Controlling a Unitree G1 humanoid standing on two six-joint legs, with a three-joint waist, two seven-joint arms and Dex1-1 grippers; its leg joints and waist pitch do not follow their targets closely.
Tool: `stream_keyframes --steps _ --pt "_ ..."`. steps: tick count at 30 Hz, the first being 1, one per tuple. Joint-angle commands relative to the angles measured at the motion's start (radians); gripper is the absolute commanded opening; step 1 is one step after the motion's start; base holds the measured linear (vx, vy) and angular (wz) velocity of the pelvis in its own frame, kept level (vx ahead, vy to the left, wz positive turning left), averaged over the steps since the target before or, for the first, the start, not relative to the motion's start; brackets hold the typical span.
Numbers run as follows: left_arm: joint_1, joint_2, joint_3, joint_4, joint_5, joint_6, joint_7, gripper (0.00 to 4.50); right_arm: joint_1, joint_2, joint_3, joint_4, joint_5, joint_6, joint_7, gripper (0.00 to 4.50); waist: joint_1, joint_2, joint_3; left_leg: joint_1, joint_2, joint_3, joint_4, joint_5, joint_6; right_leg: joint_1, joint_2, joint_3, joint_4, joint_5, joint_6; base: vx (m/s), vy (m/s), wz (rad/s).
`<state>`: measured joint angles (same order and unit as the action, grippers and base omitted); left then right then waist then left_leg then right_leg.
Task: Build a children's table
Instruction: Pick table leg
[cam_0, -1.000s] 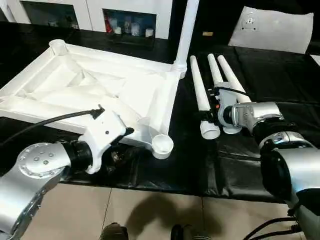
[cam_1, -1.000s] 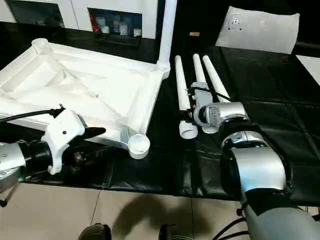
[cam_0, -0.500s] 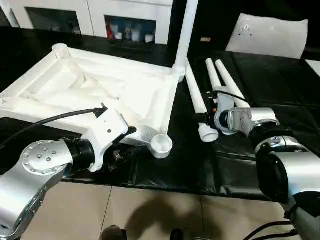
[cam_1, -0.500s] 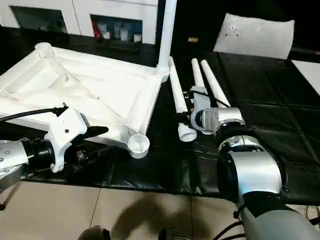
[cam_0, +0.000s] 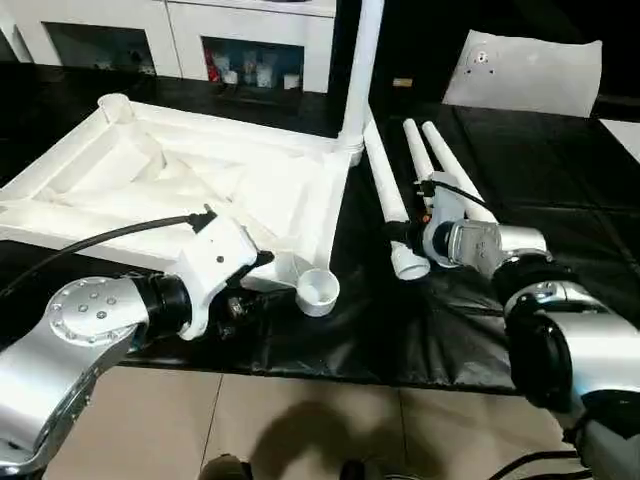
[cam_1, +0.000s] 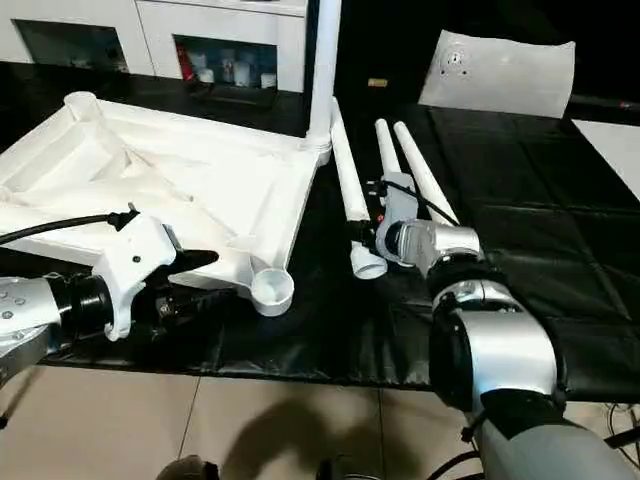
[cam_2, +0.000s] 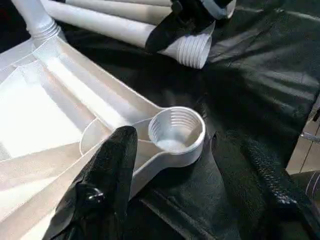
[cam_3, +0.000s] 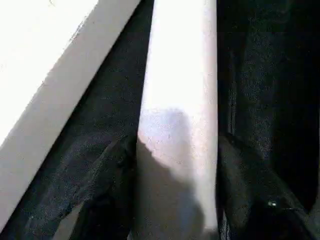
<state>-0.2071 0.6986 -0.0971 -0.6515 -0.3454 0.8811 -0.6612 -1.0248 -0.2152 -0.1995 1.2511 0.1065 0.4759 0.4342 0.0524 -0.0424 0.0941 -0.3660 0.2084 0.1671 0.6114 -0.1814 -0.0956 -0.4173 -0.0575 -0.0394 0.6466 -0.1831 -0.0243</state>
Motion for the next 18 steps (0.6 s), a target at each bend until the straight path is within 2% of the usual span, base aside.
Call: stream_keyframes --steps 1,2,3,5,6,9,10,12,14,15,16,18 --pt "-0.007 -0.001 -0.017 0.004 0.008 -0.018 0.004 2.73 0.023 0.012 -0.002 0.004 0.0 0.005 -0.012 1.98 0.005 0.026 -0.082 0.005 0.006 0.001 -0.068 -0.262 -0.05 0.048 -0.054 0.031 -0.077 -0.261 -0.205 0.0 0.0 0.0" --pt "-0.006 -0.002 -0.019 0.006 0.01 -0.021 0.005 2.73 0.025 0.013 -0.005 0.002 0.001 -0.004 -0.015 1.98 0.004 0.026 -0.083 0.005 0.006 0.001 -0.067 -0.265 -0.05 0.048 -0.054 0.031 -0.077 -0.265 -0.202 0.0 0.0 0.0" --pt "-0.005 -0.003 -0.021 0.008 0.011 -0.023 0.005 2.73 0.027 0.013 -0.006 0.001 0.003 -0.012 -0.018 1.98 0.005 0.033 -0.084 0.006 0.006 0.001 -0.067 -0.27 -0.051 0.046 -0.054 0.031 -0.079 -0.263 -0.201 0.0 0.0 0.0" --pt "-0.004 -0.007 -0.02 0.011 0.01 -0.026 0.008 2.73 0.025 0.013 -0.022 0.0 0.019 -0.011 -0.028 1.98 0.005 0.029 -0.086 0.006 0.005 0.001 -0.067 -0.271 -0.049 0.048 -0.053 0.031 -0.077 -0.265 -0.199 0.0 0.0 0.0" --pt "-0.003 -0.01 -0.021 0.014 0.011 -0.029 0.009 2.73 0.024 0.012 -0.036 -0.005 0.033 -0.02 -0.041 1.98 0.005 0.037 -0.087 0.007 0.004 0.001 -0.066 -0.275 -0.05 0.047 -0.052 0.03 -0.078 -0.261 -0.199 0.0 0.0 0.0" --pt "-0.008 -0.032 -0.024 0.026 0.012 -0.039 0.021 2.73 0.023 0.013 -0.096 -0.04 0.086 -0.059 -0.088 1.94 0.008 0.036 -0.089 0.008 0.004 0.002 -0.065 -0.27 -0.05 0.047 -0.052 0.03 -0.077 -0.247 -0.198 0.0 0.0 0.0" --pt "-0.011 -0.042 -0.026 0.036 0.014 -0.045 0.027 2.73 0.024 0.015 -0.116 -0.056 0.105 -0.075 -0.097 1.94 0.01 0.05 -0.09 0.01 0.004 0.001 -0.064 -0.271 -0.053 0.046 -0.052 0.03 -0.075 -0.238 -0.199 0.0 0.0 0.0" --pt "-0.019 -0.066 -0.028 0.055 0.018 -0.059 0.042 2.73 0.033 0.022 -0.144 -0.104 0.132 -0.116 -0.101 1.93 0.009 0.041 -0.094 0.004 0.003 0.002 -0.063 -0.249 -0.042 0.051 -0.049 0.029 -0.072 -0.19 -0.207 0.0 0.0 0.0" --pt "-0.031 -0.101 -0.027 0.077 0.02 -0.072 0.065 2.73 0.053 0.035 -0.174 -0.18 0.172 -0.125 -0.085 1.93 0.013 0.052 -0.095 0.005 0.002 0.002 -0.061 -0.229 -0.035 0.052 -0.049 0.029 -0.07 -0.175 -0.21 0.0 0.0 0.0" --pt "-0.031 -0.101 -0.027 0.077 0.02 -0.072 0.065 2.73 0.053 0.035 -0.174 -0.18 0.172 -0.125 -0.085 1.93 0.014 0.047 -0.096 0.001 0.001 0.004 -0.06 -0.214 -0.028 0.055 -0.049 0.03 -0.07 -0.159 -0.211 0.0 0.0 0.0" --pt "-0.041 -0.127 -0.026 0.096 0.022 -0.083 0.08 2.73 0.076 0.047 -0.186 -0.246 0.194 -0.141 -0.067 1.93 0.015 0.056 -0.096 -0.001 0.0 0.004 -0.061 -0.2 -0.022 0.057 -0.049 0.031 -0.07 -0.151 -0.209 0.0 0.0 0.0" --pt "-0.047 -0.139 -0.028 0.111 0.028 -0.094 0.089 2.73 0.094 0.052 -0.187 -0.286 0.198 -0.164 -0.066 1.93 0.015 0.052 -0.097 -0.001 0.0 0.004 -0.061 -0.195 -0.02 0.057 -0.049 0.03 -0.073 -0.16 -0.204 0.0 0.0 0.0"
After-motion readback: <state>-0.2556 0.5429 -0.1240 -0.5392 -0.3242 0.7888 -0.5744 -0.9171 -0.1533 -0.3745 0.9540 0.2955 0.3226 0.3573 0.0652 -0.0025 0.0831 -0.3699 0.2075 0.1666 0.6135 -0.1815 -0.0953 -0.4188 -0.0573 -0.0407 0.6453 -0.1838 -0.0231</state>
